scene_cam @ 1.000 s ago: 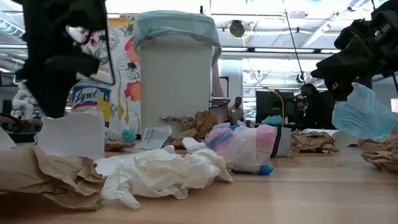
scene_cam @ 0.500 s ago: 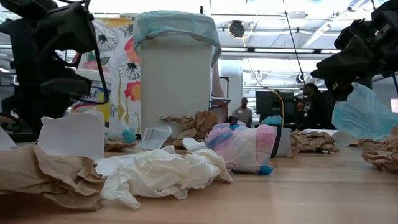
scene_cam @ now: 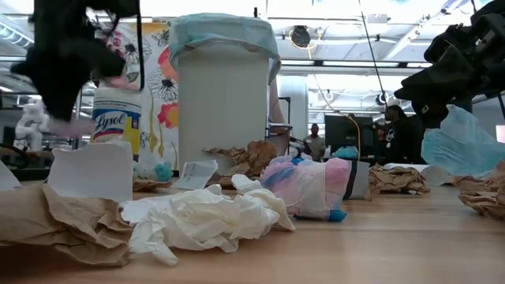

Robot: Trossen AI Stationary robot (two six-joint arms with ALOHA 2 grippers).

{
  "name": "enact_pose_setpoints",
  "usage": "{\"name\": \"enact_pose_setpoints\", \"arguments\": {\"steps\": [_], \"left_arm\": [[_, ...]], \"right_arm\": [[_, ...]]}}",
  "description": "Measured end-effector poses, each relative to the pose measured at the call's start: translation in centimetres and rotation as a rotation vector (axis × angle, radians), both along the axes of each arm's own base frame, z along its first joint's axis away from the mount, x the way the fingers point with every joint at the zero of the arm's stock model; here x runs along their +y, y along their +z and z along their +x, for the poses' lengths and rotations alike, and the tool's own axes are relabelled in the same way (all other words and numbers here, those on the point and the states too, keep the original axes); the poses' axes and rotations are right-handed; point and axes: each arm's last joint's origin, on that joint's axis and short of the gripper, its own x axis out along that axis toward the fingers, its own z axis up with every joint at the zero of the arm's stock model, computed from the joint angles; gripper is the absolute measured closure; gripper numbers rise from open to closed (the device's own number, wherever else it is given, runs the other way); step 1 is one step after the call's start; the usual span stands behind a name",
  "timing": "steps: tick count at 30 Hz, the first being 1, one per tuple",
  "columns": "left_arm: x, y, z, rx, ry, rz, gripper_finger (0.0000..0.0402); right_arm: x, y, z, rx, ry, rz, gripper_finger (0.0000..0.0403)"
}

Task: Place trash/remove bag and relplace
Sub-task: Put the pink plastic into the trash bin

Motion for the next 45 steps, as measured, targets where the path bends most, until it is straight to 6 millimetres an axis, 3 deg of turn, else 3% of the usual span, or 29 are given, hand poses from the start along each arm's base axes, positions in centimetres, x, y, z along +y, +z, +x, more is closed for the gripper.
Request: {"name": "enact_pose_setpoints", "arguments": {"steps": [6,13,19,24,31,37,45], "left_arm": [[0.4,6.9,-1.2,0.051,-0.003,0.088,0.04],[1.6,13.8,-2.1,-0.256,-0.004,0.282,0.0401],[2.8,17.5,-2.8,-0.383,-0.001,0.429,0.0401],[3.9,19.3,-2.2,-0.508,-0.011,0.512,0.0401],[5.6,21.0,0.7,-0.712,-0.08,0.589,0.0401],[7.5,21.1,3.9,-0.789,-0.137,0.612,0.0394],[9.5,20.0,7.0,-0.798,-0.21,0.582,0.0324]], "right_arm": [[0.0,0.0,0.0,0.0,0.0,0.0,0.0293],[0.0,0.0,0.0,0.002,0.0,0.0,0.0293],[0.0,0.0,0.0,0.002,0.001,0.0,0.0293],[0.0,0.0,0.0,0.002,0.001,0.0,0.0293],[0.0,0.0,0.0,0.002,0.001,0.0,0.0293],[0.0,0.0,0.0,0.002,0.001,0.0,0.0293],[0.0,0.0,0.0,0.002,0.001,0.0,0.0293]]}}
